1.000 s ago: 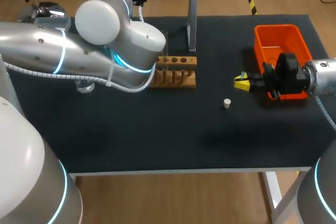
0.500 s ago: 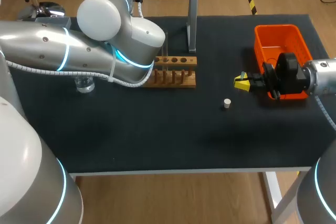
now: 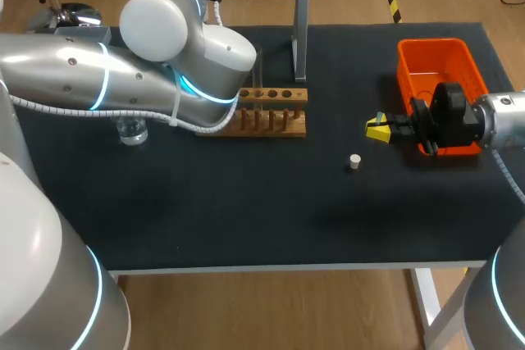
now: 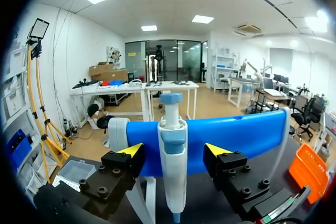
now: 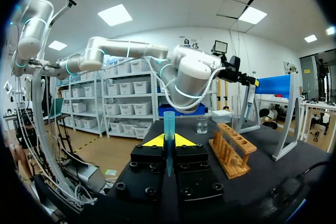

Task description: Invert the test tube, pick up the pipette, mount the tip to pipette, aspirate from beaker and dispense into the tube, eject the tip, return the pipette, and cap with the stopper.

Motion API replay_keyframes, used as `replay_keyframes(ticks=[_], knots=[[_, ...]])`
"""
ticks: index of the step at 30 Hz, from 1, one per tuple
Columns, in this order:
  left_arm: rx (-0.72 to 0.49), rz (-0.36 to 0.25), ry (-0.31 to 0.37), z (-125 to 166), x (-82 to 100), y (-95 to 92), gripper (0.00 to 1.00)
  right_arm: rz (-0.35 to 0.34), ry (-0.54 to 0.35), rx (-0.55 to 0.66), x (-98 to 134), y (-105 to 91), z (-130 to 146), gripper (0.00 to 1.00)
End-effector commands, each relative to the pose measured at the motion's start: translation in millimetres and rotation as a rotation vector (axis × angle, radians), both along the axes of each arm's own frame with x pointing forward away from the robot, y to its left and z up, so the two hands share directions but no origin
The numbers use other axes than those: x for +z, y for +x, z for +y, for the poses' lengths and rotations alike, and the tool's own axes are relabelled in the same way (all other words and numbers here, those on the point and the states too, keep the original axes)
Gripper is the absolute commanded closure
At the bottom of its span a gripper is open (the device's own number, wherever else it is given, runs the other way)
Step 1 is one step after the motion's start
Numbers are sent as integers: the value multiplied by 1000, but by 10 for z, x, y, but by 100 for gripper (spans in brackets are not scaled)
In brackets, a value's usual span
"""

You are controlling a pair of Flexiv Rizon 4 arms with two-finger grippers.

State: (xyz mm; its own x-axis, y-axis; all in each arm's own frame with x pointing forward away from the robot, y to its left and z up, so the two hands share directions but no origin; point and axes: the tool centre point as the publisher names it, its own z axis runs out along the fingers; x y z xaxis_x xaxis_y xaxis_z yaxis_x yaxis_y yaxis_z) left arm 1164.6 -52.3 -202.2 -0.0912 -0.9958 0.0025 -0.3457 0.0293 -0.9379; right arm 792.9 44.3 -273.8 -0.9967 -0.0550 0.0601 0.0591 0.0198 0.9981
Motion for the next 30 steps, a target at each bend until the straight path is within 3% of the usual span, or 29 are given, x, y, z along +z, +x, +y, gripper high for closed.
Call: replay_keyframes(ticks=[1, 11, 17, 23, 24, 30], knots=[[-1, -6, -2, -2, -29, 36, 30, 0, -1, 1, 0, -3, -7, 100], [-1, -5, -4, -9, -58, 67, 31, 0, -1, 1, 0, -3, -7, 100], [1, -1, -6, -11, -80, 58, 67, 0, -1, 1, 0, -3, -7, 100], [3, 4, -5, -14, -95, 61, 91, 0, -1, 1, 0, -3, -7, 100], [4, 4, -5, -14, -97, 62, 100, 0, -1, 1, 0, -3, -7, 100], [5, 3, -5, -16, -85, 62, 100, 0, -1, 1, 0, -3, -7, 100]])
